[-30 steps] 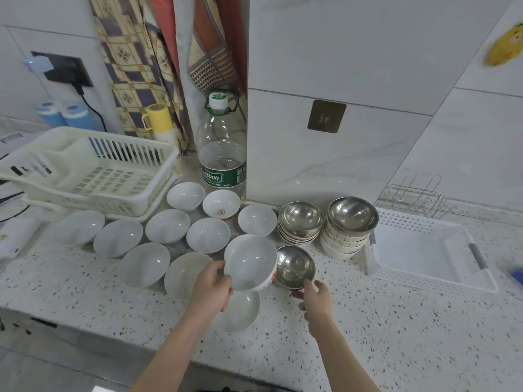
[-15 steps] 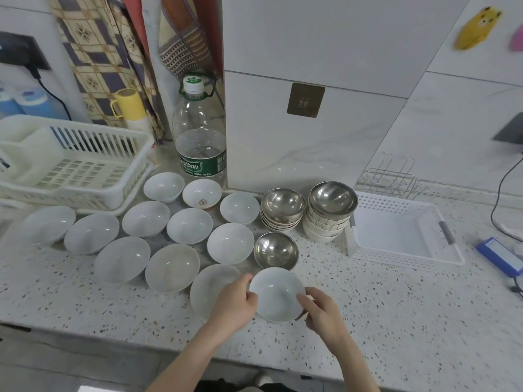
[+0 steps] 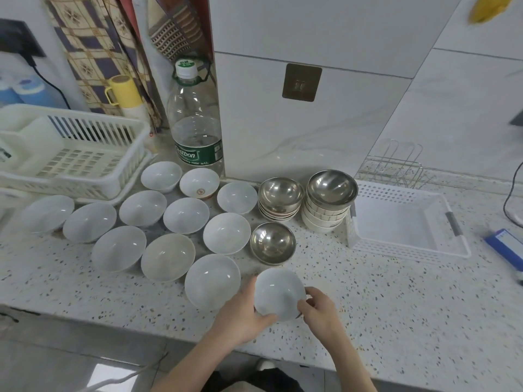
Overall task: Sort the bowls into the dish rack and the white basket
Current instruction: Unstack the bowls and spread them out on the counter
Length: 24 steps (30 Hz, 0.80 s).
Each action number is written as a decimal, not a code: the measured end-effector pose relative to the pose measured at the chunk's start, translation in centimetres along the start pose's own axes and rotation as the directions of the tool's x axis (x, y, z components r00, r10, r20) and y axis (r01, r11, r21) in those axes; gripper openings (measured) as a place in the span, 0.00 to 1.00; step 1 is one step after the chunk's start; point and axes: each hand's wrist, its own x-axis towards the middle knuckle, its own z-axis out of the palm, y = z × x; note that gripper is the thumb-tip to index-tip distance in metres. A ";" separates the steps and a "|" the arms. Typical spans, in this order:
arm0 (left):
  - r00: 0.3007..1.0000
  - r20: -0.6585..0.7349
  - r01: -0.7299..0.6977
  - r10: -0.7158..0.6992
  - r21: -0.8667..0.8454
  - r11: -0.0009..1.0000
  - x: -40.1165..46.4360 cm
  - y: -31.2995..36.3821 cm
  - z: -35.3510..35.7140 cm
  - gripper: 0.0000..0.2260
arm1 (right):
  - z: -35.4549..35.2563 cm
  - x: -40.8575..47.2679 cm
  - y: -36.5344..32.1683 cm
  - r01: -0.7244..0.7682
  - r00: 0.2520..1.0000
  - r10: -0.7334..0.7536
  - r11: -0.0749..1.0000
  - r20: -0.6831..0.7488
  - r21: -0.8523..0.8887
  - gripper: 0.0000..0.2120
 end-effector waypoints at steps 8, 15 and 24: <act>0.999 -0.040 0.006 0.007 0.324 0.946 -0.1 0.5 -0.6 0.39 | 0.8 0.6 0.2 -0.014 1.000 0.014 1.000 0.017 0.023 0.14; 0.997 -0.039 0.074 -0.063 0.436 0.897 0.2 0.1 -0.8 0.41 | 1.2 0.7 -0.3 -0.016 0.997 0.011 0.998 0.073 0.062 0.17; 0.993 0.001 0.107 -0.121 0.458 0.883 0.6 0.0 -1.4 0.43 | 0.9 0.9 -1.1 -0.020 0.986 0.014 0.999 0.164 0.030 0.17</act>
